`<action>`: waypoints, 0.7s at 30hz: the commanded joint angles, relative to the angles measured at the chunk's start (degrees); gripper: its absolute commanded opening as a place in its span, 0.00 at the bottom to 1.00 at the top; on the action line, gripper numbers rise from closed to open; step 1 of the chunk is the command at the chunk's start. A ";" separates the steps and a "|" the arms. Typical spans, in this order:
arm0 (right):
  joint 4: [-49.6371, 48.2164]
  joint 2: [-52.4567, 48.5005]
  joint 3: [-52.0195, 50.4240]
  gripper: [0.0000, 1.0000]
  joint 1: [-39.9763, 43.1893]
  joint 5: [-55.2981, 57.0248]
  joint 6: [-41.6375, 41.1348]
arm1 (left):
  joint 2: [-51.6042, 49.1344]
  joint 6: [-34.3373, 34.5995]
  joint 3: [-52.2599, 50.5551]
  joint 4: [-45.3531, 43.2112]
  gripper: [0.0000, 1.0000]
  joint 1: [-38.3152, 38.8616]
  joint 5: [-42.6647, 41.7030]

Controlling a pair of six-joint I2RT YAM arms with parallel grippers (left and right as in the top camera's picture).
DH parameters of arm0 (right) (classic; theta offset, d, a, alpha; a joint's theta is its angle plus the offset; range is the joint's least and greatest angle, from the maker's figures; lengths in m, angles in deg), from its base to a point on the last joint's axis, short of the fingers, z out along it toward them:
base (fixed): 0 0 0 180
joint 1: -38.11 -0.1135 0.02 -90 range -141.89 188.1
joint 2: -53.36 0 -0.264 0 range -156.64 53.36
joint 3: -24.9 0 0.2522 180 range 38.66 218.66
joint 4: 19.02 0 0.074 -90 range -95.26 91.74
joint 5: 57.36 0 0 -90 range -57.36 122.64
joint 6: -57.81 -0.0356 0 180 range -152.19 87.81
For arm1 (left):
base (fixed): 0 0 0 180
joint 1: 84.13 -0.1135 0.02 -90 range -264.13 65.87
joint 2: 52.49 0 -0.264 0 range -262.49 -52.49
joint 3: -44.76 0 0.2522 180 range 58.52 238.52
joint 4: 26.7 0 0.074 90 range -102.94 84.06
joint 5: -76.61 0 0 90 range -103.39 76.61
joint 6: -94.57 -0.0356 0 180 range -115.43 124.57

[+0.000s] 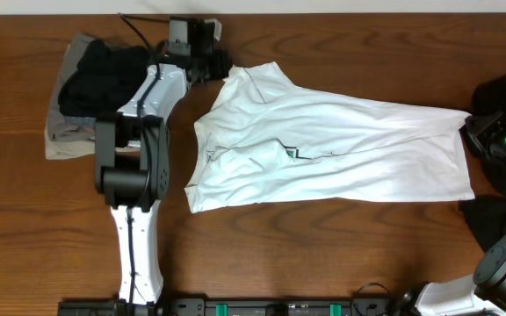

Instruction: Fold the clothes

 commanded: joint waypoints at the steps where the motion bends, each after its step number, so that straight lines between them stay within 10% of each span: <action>1: -0.39 0.85 -0.09 0.01 0.39 0.15 0.70 | 8.37 -0.83 2.29 -0.04 0.12 -0.13 -2.23; 13: -1.73 0.87 -0.09 0.01 0.39 0.09 0.68 | 16.44 -7.15 2.29 13.29 0.13 0.26 -2.40; 21: -2.03 0.87 -0.09 0.01 0.37 0.04 0.68 | 10.56 -9.20 1.81 16.79 0.44 3.43 6.38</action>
